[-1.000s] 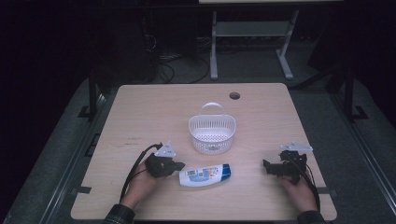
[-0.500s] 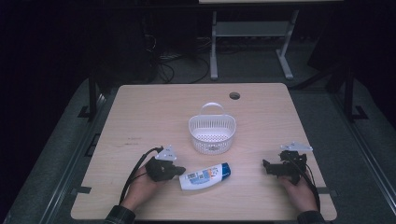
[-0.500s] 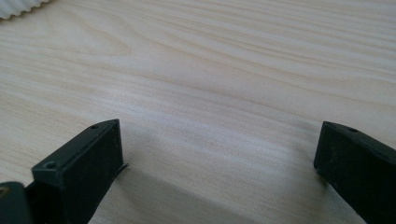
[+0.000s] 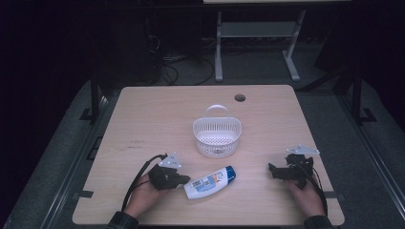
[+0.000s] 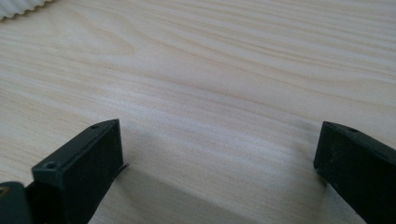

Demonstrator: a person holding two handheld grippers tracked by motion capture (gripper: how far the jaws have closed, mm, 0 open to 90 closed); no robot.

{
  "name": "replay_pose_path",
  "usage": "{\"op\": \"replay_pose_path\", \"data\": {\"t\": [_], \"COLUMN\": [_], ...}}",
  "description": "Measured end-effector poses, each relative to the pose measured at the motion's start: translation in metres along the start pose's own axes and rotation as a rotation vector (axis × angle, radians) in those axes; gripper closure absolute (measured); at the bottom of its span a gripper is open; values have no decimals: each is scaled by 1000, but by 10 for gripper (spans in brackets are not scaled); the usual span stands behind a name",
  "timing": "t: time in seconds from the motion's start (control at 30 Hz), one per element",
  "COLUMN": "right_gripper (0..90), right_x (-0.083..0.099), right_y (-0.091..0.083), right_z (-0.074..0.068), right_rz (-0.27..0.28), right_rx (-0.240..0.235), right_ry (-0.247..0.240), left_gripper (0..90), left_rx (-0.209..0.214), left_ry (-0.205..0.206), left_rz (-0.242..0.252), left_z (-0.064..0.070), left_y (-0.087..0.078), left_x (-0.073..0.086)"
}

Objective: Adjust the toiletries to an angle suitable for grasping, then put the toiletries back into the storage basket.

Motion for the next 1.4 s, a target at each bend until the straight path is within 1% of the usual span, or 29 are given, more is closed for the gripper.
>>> {"op": "replay_pose_path", "data": {"t": [0.07, 0.1, 0.27, 0.37, 0.5, 0.67, 0.7, 0.73, 0.8, 0.83, 0.87, 0.9, 0.93, 0.97, 1.0, 1.1, 1.2, 1.23, 1.27, 1.4], "right_gripper": [7, 7, 7, 7, 7, 7, 7, 7, 7, 7, 7, 7, 7, 7, 7, 7, 7, 7, 7, 7], "right_x": [0, 0, 0, 0, 0, 0, 0, 0, 0, 0, 0, 0, 0, 0, 0, 0, 0, 0, 0, 0], "right_y": [0, 0, 0, 0, 0, 0, 0, 0, 0, 0, 0, 0, 0, 0, 0, 0, 0, 0, 0, 0], "right_z": [0, 0, 0, 0, 0, 0, 0, 0, 0, 0, 0, 0, 0, 0, 0, 0, 0, 0, 0, 0], "right_rz": [0, 0, 0, 0, 0, 0, 0, 0, 0, 0, 0, 0, 0, 0, 0, 0, 0, 0, 0, 0], "right_rx": [-1, -1, -1, -2, -1, -1, -1, -1, -2, -2, -2, -3, -3, -3, -3, -3, -3, -4, -4, -4], "right_ry": [0, -1, -1, -1, 0, 0, -1, -1, -1, -1, -1, -1, -1, -2, -3, -3, -3, -3, -3, -3], "left_gripper": [899, 899, 899, 899, 898, 854, 824, 804, 750, 713, 713, 645, 608, 608, 537, 462, 402, 402, 363, 313], "left_rx": [4, 7, 17, 33, 32, 16, 3, 3, -15, -15, -24, -34, -34, -42, -53, -63, -62, -67, -69, -72], "left_ry": [5, 1, 6, 3, 10, -8, -20, -20, -32, -32, -31, -42, -42, -44, -38, -53, -60, -60, -68, -71], "left_rz": [-3, -1, -13, -16, -24, -22, -13, -13, -9, -9, -11, -1, -1, -6, -11, 5, 7, 15, 23, 26], "left_z": [3, 4, 8, 12, 12, 5, 2, 2, -1, -1, -2, -3, -3, -4, -5, -6, -8, -8, -7, -7], "left_y": [0, 0, 0, 1, 2, -2, -5, -5, -8, -8, -9, -10, -10, -11, -12, -14, -16, -16, -17, -16], "left_x": [0, 0, 0, 0, 0, 0, -1, -1, -1, -1, -1, -2, -2, -3, -3, -6, -9, -11, -13, -17]}}
Point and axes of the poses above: each handheld gripper's, and its own axes: y roughly forward along the jaws, x roughly out of its underside, z roughly to its right, the point moved 2 cm from there along y, roughly forward along the jaws, and after that the axes turned 11 degrees about z, right-handed, at the moved point
